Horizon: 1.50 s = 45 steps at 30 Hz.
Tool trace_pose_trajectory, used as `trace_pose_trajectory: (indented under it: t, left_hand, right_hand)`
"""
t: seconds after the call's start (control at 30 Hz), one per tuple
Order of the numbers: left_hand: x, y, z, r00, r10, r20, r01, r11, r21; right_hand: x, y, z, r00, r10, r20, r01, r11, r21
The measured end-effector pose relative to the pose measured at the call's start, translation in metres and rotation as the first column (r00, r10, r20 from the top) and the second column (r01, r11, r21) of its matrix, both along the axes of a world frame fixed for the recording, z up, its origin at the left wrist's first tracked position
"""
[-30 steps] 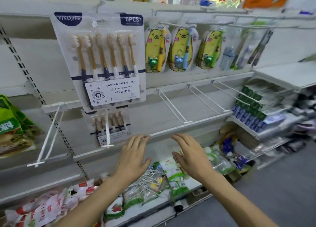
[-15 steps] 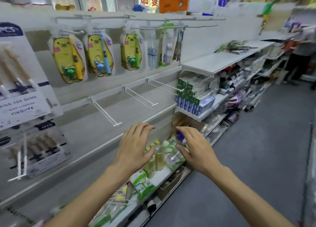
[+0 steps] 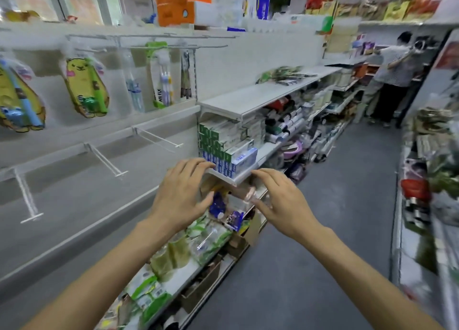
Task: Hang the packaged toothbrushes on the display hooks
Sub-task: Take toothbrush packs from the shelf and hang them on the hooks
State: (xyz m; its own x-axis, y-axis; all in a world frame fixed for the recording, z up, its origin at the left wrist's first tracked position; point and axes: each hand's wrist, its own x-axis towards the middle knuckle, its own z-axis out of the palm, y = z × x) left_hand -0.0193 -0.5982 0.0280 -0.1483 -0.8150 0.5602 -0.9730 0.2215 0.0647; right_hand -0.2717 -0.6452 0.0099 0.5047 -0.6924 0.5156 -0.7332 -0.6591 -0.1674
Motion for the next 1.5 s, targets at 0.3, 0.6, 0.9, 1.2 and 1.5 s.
trace_pose_trajectory:
  t: [0.3,0.6,0.9,1.2,1.5]
  left_hand:
    - [-0.092,-0.076,0.008,0.999,-0.035,-0.030,0.035,0.999,-0.002]
    - [-0.133,-0.188,-0.002,0.997,-0.083,-0.006,0.083,0.996,0.041]
    - [-0.155,-0.346,-0.010,0.979,-0.197,-0.056,0.200,0.979,0.046]
    - [-0.176,-0.489,-0.002,0.965,-0.252,-0.074,0.256,0.965,0.052]
    - [-0.217,-0.599,-0.014,0.972,-0.224,-0.068,0.228,0.971,0.069]
  right_hand:
    - [-0.094,-0.066,0.017,0.998,-0.055,0.033,0.055,0.998,0.000]
    - [-0.141,-0.159,0.009,0.991,-0.122,0.051,0.120,0.992,0.037]
    - [-0.163,-0.300,0.009,0.986,-0.168,0.012,0.167,0.983,0.080]
    - [-0.175,-0.433,0.018,0.980,-0.200,0.014,0.198,0.974,0.111]
    - [-0.220,-0.556,-0.003,0.986,-0.164,0.036,0.158,0.978,0.135]
